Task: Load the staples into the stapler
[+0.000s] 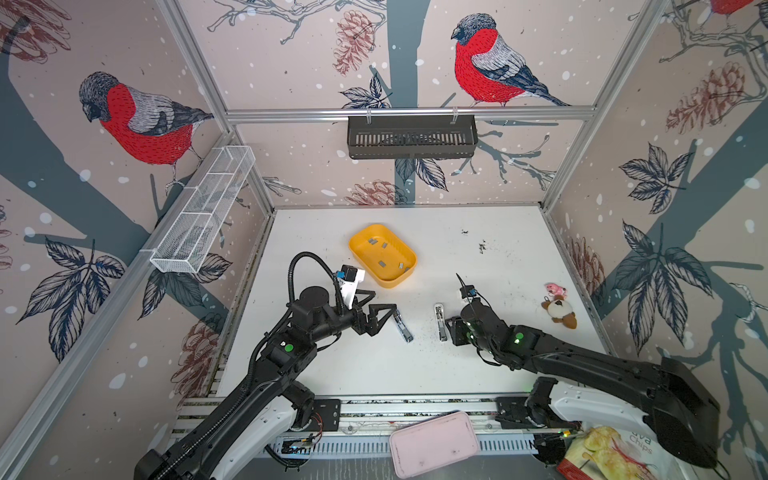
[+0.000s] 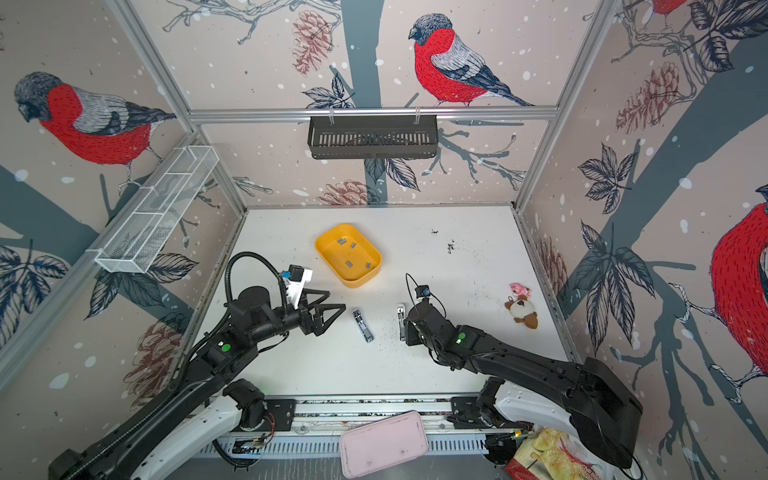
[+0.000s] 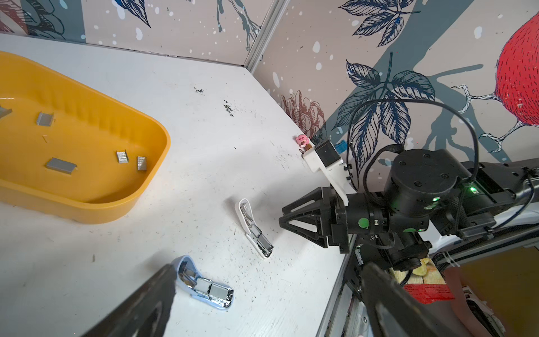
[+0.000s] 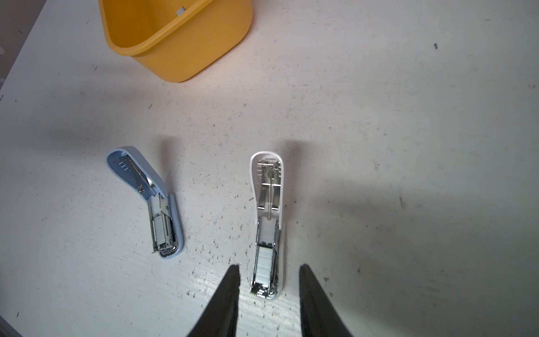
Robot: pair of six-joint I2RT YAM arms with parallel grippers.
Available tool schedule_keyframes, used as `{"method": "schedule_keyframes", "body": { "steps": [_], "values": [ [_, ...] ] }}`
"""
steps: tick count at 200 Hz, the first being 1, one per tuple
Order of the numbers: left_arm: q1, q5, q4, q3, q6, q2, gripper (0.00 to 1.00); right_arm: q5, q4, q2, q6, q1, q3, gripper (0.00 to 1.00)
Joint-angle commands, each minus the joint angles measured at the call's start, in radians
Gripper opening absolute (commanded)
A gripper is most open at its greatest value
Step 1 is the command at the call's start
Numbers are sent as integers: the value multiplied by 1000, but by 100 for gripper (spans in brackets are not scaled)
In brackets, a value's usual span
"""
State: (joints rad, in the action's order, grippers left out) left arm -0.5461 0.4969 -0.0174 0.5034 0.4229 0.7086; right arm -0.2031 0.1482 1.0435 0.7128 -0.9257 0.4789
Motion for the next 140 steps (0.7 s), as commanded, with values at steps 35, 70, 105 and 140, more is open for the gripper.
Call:
{"method": "schedule_keyframes", "body": {
  "steps": [35,70,105,140],
  "values": [
    [-47,-38,-98,-17,10,36,99,-22,8,-62,49,-2,-48,37],
    [-115,-84,-101,-18,8,78,99,-48,-14,-142,49,12,-94,37],
    [-183,-157,-174,-37,29,132,99,-39,-6,-219,6,40,-111,38],
    [-195,-151,-229,-20,22,204,99,51,-21,-250,15,61,-152,39]
  ]
}}
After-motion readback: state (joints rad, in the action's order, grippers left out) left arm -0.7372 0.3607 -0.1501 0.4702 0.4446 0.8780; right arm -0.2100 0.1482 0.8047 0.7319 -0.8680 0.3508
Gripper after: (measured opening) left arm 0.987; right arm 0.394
